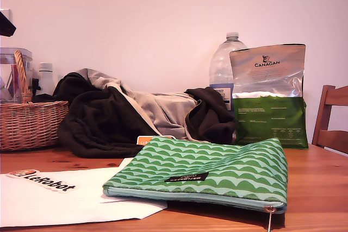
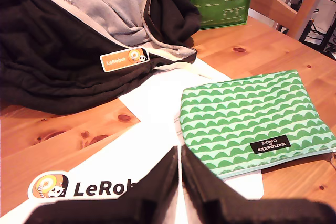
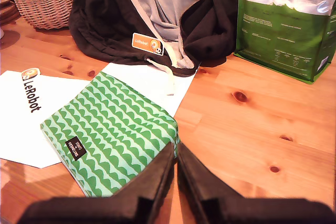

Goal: Open the zipper in the zip bag in front of you

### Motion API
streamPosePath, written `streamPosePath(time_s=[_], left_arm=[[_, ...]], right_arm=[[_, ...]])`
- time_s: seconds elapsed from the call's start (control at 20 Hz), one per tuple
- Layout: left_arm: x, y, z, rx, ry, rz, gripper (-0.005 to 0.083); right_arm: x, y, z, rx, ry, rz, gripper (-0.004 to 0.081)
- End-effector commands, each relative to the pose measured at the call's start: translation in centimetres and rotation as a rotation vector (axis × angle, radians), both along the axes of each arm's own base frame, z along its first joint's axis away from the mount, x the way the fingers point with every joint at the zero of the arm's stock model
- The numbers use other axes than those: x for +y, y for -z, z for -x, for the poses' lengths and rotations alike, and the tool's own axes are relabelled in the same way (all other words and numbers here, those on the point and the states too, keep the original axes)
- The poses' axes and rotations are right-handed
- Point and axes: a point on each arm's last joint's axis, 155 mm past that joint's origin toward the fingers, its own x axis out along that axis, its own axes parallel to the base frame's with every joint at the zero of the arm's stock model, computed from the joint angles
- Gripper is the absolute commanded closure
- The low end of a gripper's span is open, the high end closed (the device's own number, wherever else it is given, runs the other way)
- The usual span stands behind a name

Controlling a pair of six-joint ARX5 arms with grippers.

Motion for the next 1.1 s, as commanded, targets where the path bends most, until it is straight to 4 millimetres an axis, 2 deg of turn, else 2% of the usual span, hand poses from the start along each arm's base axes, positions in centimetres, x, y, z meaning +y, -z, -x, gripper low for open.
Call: streamPosePath(time_s=[0.0, 0.45, 0.55, 0.7, 0.85, 0.95, 1.05], left_arm=[[-0.2, 0.4, 0.1, 0.009, 0.008, 0.002, 0.0795], [-0.2, 0.4, 0.1, 0.011, 0.007, 0.003, 0.0795], [-0.4, 0.6, -0.1, 0.043, -0.002, 0.034, 0.0795], [-2.0, 2.0, 0.6, 0.166, 0.065, 0.096, 0.0795], [-3.8, 4.4, 1.4, 0.296, 0.158, 0.109, 0.0795], [-4.5, 5.8, 1.2, 0.282, 0.233, 0.031, 0.0795], [-5.7, 6.3, 0.6, 0.199, 0.317, -0.047, 0.0795]], right_arm=[[0.2, -1.4, -0.9, -0.070, 0.003, -0.018, 0.0783], [0.2, -1.4, -0.9, -0.070, 0.003, -0.018, 0.0783], [1.0, -1.6, -0.5, -0.059, -0.034, -0.061, 0.0783], [2.9, -0.8, 0.3, 0.008, -0.136, -0.107, 0.0783], [4.2, 0.3, 0.4, 0.073, -0.201, -0.112, 0.0783], [4.7, 1.0, 0.3, 0.109, -0.221, -0.101, 0.0783], [5.2, 1.3, 0.0, 0.126, -0.239, -0.097, 0.0783]])
